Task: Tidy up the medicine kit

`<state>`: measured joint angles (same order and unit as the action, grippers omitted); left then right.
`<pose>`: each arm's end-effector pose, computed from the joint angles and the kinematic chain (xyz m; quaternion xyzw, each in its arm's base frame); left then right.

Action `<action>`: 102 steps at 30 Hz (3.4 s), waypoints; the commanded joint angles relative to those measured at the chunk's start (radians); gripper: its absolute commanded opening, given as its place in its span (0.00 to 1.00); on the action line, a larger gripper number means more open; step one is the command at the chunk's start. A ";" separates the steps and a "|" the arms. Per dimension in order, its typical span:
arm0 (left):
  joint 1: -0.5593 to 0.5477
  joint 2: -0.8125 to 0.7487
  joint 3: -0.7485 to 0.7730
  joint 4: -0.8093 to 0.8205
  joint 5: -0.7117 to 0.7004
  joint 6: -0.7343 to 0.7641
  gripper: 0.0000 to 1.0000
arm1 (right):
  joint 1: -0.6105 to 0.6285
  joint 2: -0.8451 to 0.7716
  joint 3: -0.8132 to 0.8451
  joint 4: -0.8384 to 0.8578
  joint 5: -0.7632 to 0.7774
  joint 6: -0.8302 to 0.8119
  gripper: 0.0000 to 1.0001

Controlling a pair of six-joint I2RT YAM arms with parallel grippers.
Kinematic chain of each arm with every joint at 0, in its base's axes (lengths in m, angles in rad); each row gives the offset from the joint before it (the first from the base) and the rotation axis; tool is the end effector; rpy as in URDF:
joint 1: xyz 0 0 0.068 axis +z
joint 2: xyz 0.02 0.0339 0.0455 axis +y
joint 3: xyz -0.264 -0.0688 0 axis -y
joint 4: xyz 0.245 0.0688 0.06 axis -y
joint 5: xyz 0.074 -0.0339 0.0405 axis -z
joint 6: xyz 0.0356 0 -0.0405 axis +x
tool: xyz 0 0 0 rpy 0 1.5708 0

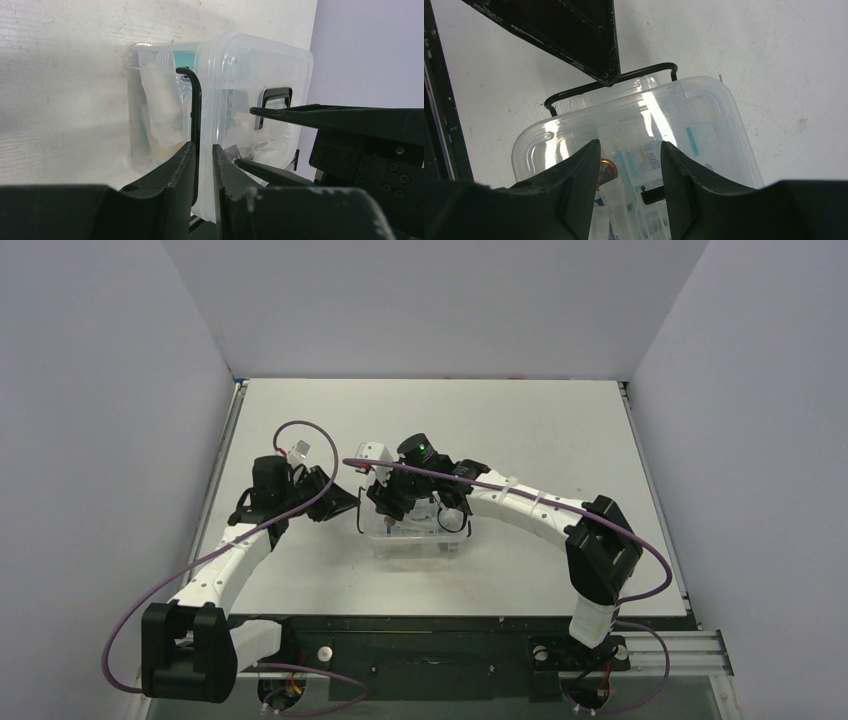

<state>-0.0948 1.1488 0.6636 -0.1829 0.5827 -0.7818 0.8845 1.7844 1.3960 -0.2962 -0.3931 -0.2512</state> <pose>0.2351 -0.0420 0.2289 -0.1723 0.8538 -0.4114 0.2686 0.2481 0.3245 0.2667 -0.5471 0.7019 0.2986 0.3446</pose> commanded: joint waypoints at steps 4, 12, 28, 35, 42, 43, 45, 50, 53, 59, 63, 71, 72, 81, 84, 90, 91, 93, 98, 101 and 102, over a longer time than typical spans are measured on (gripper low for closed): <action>-0.012 -0.018 0.049 0.039 0.016 -0.003 0.17 | 0.005 0.025 -0.056 -0.150 0.053 -0.011 0.44; -0.032 -0.012 0.047 0.058 0.018 -0.015 0.17 | 0.005 0.025 -0.061 -0.149 0.055 -0.008 0.44; -0.081 -0.009 0.056 0.079 0.025 -0.039 0.17 | 0.005 0.027 -0.082 -0.127 0.057 0.001 0.44; -0.097 -0.008 0.061 0.082 0.028 -0.045 0.17 | 0.005 0.028 -0.097 -0.116 0.057 0.007 0.44; -0.110 -0.009 0.060 0.083 0.024 -0.048 0.17 | 0.005 0.028 -0.110 -0.110 0.063 0.012 0.44; -0.111 -0.011 0.060 0.082 0.022 -0.048 0.17 | 0.004 0.024 -0.112 -0.110 0.065 0.012 0.44; -0.111 -0.018 0.062 0.075 0.016 -0.046 0.17 | 0.005 0.017 -0.114 -0.110 0.072 0.012 0.44; -0.111 -0.036 0.096 0.038 -0.007 -0.030 0.20 | 0.004 -0.015 -0.117 -0.113 0.092 0.017 0.44; -0.109 -0.047 0.126 -0.014 -0.028 0.000 0.24 | 0.001 -0.055 -0.124 -0.111 0.112 0.026 0.44; -0.111 -0.071 0.202 -0.084 -0.048 0.036 0.30 | -0.005 -0.166 -0.139 -0.101 0.171 0.081 0.45; -0.121 -0.071 0.248 -0.126 -0.040 0.055 0.32 | -0.036 -0.262 -0.166 -0.088 0.240 0.165 0.46; -0.231 -0.034 0.340 -0.182 -0.081 0.092 0.41 | -0.167 -0.464 -0.285 -0.085 0.393 0.411 0.49; -0.260 -0.029 0.346 -0.182 -0.086 0.095 0.42 | -0.177 -0.505 -0.318 -0.081 0.423 0.449 0.49; -0.467 0.108 0.445 -0.164 -0.174 0.088 0.52 | -0.365 -0.757 -0.516 -0.068 0.485 0.687 0.51; -0.522 0.171 0.493 -0.159 -0.204 0.088 0.52 | -0.456 -0.818 -0.576 -0.049 0.451 0.760 0.51; -0.616 0.315 0.569 -0.132 -0.204 0.078 0.52 | -0.550 -0.872 -0.709 0.033 0.334 0.882 0.51; -0.623 0.330 0.573 -0.112 -0.199 0.066 0.52 | -0.554 -0.867 -0.732 0.042 0.315 0.901 0.50; -0.639 0.370 0.581 -0.083 -0.192 0.046 0.52 | -0.571 -0.866 -0.763 0.068 0.300 0.926 0.49; -0.663 0.456 0.603 -0.064 -0.216 0.033 0.52 | -0.588 -0.866 -0.842 0.166 0.286 0.978 0.47; -0.666 0.472 0.588 -0.044 -0.249 0.026 0.52 | -0.592 -0.849 -0.883 0.262 0.254 1.024 0.45; -0.664 0.476 0.573 -0.036 -0.267 0.022 0.52 | -0.593 -0.829 -0.900 0.289 0.231 1.035 0.44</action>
<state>-0.7563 1.6146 1.2137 -0.2825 0.3874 -0.7498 0.3004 0.9279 0.5362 -0.1982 -0.0990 0.7033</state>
